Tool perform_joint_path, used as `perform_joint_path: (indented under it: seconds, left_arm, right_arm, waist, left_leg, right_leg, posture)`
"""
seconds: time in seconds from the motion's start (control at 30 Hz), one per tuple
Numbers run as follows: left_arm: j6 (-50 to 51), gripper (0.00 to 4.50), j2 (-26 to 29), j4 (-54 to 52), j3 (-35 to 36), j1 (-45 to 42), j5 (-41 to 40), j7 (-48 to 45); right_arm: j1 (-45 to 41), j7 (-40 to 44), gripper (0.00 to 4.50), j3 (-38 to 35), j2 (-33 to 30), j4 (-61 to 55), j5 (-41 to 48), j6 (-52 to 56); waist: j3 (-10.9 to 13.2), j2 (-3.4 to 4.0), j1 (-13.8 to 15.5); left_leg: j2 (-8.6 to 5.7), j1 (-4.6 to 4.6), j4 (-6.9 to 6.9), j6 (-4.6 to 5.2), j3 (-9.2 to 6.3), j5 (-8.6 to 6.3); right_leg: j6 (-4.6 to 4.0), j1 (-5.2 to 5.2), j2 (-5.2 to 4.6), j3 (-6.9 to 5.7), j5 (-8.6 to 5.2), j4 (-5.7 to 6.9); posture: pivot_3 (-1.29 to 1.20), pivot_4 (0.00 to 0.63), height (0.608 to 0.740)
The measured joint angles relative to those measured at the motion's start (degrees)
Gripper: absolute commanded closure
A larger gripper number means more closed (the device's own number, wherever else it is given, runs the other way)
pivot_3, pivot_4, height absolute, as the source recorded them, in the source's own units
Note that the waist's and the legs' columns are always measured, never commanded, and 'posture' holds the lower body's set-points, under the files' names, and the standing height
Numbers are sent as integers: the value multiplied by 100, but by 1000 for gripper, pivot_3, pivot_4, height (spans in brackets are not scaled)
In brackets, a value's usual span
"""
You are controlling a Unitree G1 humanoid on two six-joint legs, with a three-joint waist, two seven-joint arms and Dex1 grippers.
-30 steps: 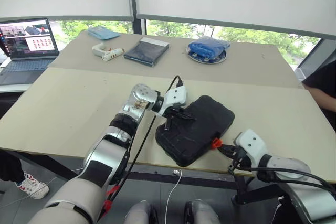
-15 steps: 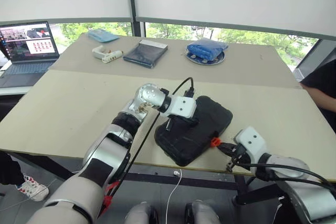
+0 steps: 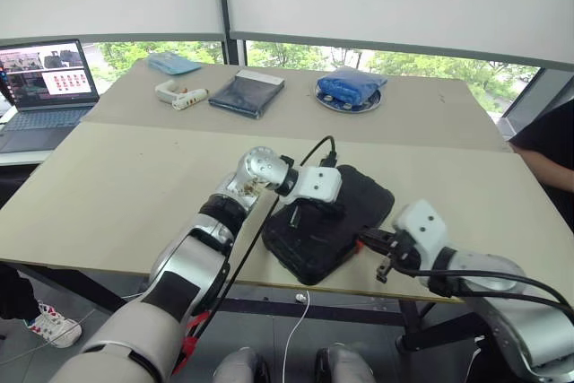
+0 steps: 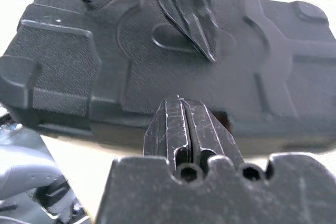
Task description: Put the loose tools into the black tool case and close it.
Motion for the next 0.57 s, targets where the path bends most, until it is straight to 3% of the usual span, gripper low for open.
perform_joint_path:
  seconds: [0.2, 0.33, 0.47, 0.57]
  left_arm:
    - [1741, 1313, 1606, -202, 831, 145, -733, -888]
    - [3412, 0, 3114, -1525, 1022, 431, -1750, -1392]
    - [4020, 0, 4229, -2548, 970, 891, -2487, -1462]
    - [4155, 0, 4282, -2700, 981, 1106, -2578, -1469]
  right_arm:
    - [449, 1383, 1349, -1976, -1019, 309, 1193, 162]
    - [612, 2688, 21, -3031, -1984, 1283, 1633, 183]
    - [685, 3683, 21, -3328, -2622, 2150, 1627, 55]
    - [686, 4059, 21, -3302, -2761, 2524, 1601, -136]
  waist:
    - [22, 2, -99]
    - [56, 1, -28]
    - [57, 7, 67]
    - [59, 6, 156]
  left_leg:
    - [4, 2, -23, -19, 0, 10]
    - [4, -1, -29, -60, -5, 34]
    - [-5, -1, -36, -54, -6, 30]
    - [-14, -6, -35, -51, -9, 28]
  right_leg:
    - [-4, -11, 15, 5, -2, 1]
    - [-7, -5, 13, 2, -5, -19]
    - [-3, 9, -1, 2, -3, -51]
    - [12, 8, -24, -1, -11, -55]
  posture:
    - [0, 150, 718]
    - [0, 150, 718]
    - [0, 150, 718]
    - [0, 150, 718]
